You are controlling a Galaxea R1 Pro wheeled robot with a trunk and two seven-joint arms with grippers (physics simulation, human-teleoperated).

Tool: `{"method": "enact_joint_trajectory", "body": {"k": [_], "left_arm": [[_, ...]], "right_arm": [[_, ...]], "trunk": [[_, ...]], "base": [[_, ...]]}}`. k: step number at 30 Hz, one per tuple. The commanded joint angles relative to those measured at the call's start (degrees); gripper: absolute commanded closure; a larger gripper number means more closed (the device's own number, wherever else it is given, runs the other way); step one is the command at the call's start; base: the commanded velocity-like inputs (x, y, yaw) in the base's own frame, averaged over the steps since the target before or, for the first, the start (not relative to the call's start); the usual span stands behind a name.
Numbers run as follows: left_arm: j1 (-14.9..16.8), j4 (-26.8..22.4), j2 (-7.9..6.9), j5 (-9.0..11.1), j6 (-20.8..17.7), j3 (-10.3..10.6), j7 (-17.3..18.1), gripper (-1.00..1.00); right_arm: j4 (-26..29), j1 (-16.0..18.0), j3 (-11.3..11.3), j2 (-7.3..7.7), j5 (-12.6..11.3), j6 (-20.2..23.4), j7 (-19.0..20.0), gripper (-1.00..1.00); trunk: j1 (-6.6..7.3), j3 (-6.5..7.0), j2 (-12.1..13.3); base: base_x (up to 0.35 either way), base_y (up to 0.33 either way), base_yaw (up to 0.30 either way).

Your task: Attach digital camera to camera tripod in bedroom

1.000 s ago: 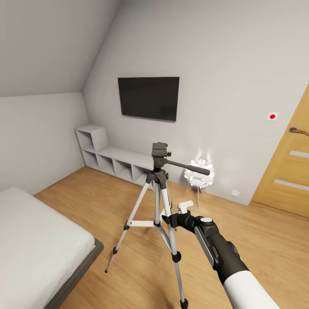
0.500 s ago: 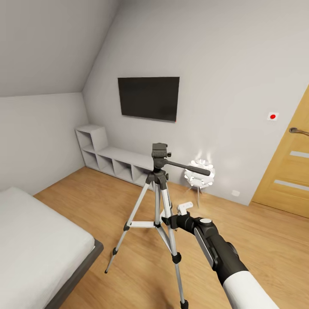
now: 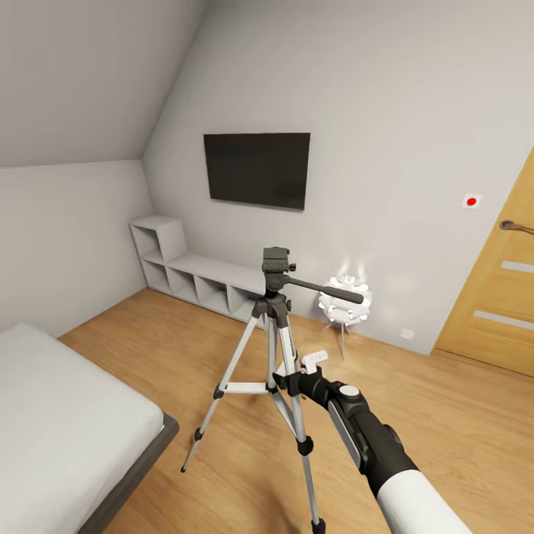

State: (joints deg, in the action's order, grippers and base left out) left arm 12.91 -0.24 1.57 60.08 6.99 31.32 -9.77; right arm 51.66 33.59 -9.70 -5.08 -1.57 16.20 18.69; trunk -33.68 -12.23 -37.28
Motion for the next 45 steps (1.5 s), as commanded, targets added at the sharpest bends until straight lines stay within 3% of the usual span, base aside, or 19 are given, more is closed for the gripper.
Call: {"method": "enact_joint_trajectory", "body": {"k": [1, 6, 9, 10, 45], "left_arm": [[0.0, 0.0, 0.01, 0.3, 0.1, 0.5, -0.2, 1.00], [0.0, 0.0, 0.01, 0.3, 0.1, 0.5, -0.2, 1.00], [0.0, 0.0, 0.03, 0.3, 0.1, 0.5, -0.2, 1.00], [0.0, 0.0, 0.02, 0.3, 0.1, 0.5, -0.2, 1.00], [0.0, -0.5, -0.04, -0.2, 0.1, 0.7, -0.3, 1.00]], "right_arm": [[0.0, 0.0, 0.0, -0.04, -0.2, 0.1, 0.1, -1.00], [-1.3, 0.1, 0.1, -0.15, -0.3, -0.2, -0.5, -1.00], [-5.0, 0.1, 0.1, -0.28, -0.2, -0.5, -3.4, -1.00], [-6.6, 0.1, 0.0, -0.34, -0.1, -0.5, -4.2, 1.00], [-6.7, 0.1, -0.4, -0.20, 0.5, -0.5, -4.6, 1.00]], "trunk": [[-0.01, -0.09, -0.1], [-0.01, -0.09, -0.1], [-0.01, -0.09, -0.1], [-0.01, -0.09, -0.1], [-0.01, -0.09, -0.1]], "base": [[0.000, 0.000, 0.000], [0.000, 0.000, 0.000], [0.000, 0.000, 0.000], [0.000, 0.000, 0.000], [0.000, 0.000, 0.000]]}}
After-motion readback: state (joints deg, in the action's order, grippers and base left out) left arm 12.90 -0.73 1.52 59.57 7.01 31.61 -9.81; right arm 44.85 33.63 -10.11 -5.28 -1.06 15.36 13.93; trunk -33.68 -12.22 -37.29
